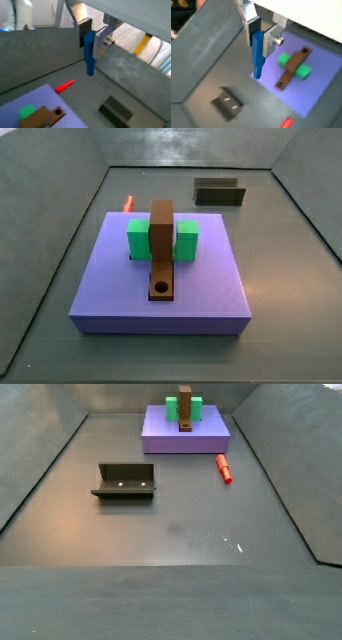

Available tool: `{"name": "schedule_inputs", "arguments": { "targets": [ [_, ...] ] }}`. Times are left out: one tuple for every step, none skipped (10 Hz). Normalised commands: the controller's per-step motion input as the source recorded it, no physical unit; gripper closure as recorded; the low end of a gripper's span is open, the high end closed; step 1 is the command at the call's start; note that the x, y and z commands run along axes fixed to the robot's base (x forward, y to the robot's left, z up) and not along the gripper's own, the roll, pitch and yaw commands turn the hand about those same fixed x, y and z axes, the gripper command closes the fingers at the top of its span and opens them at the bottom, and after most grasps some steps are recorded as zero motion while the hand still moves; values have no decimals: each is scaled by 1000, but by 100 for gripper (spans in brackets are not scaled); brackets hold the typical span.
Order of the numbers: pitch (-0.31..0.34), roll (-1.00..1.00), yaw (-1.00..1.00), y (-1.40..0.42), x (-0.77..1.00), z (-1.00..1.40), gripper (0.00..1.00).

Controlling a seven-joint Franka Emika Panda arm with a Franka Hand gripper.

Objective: Pick up the blue object. Move up. Place the blue object on the fixture. Regrasp the blue object. Move to above the board. Insert the blue object.
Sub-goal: Move to above the board, then insert the blue object.

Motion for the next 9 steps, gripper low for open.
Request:
{"name": "schedule_inputs", "arguments": {
  "targets": [
    [217, -1000, -7, -177, -173, 34, 100],
    [207, -1000, 0, -133, -147, 39, 100],
    [140, -928, 17, -28, -100, 9, 100],
    [77, -707, 17, 9, -80, -1, 100],
    [21, -436, 8, 12, -65, 9, 100],
    [1, -281, 6, 7, -50, -2, 100],
    [-19, -299, 43, -154, 0, -209, 100],
    [-47, -339, 69, -329, 0, -300, 100],
    [-61, -336, 89, -466, 0, -317, 100]
  ]
}}
